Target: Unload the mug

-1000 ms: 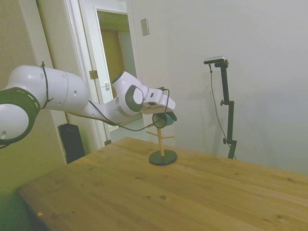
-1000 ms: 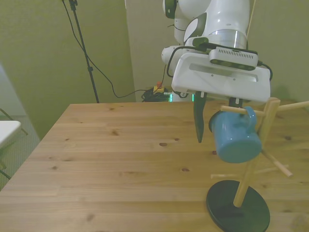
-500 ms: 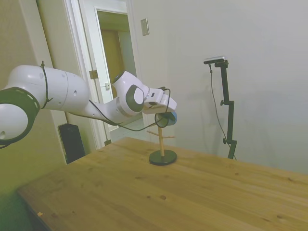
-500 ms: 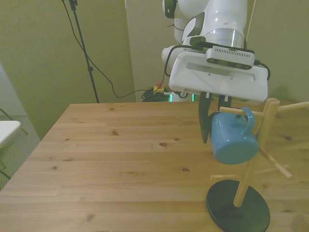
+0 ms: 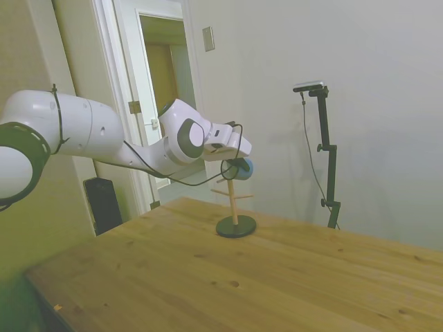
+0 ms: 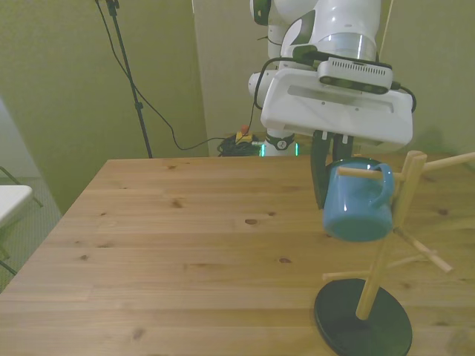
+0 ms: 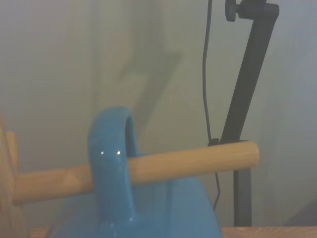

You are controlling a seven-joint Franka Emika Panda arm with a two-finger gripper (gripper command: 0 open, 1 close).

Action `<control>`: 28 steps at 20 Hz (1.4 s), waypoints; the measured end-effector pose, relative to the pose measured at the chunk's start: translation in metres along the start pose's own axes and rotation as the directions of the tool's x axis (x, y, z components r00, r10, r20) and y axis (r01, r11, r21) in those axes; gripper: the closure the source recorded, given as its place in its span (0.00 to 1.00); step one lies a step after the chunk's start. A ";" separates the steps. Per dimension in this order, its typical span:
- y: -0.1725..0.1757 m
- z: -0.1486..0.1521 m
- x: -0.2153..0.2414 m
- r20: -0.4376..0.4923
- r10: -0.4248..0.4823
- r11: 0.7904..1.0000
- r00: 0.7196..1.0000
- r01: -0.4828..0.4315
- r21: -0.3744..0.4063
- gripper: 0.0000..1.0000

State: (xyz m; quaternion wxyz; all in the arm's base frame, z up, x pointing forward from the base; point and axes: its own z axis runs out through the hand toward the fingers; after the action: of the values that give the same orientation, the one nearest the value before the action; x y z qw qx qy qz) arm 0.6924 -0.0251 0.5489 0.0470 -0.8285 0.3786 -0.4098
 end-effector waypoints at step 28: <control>0.127 -0.087 -0.035 0.222 0.005 1.000 0.975 -0.011 0.026 1.00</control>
State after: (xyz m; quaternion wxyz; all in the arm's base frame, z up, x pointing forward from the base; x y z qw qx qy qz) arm 0.5420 -0.0716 0.5341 0.1019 -0.8667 0.3689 -0.3198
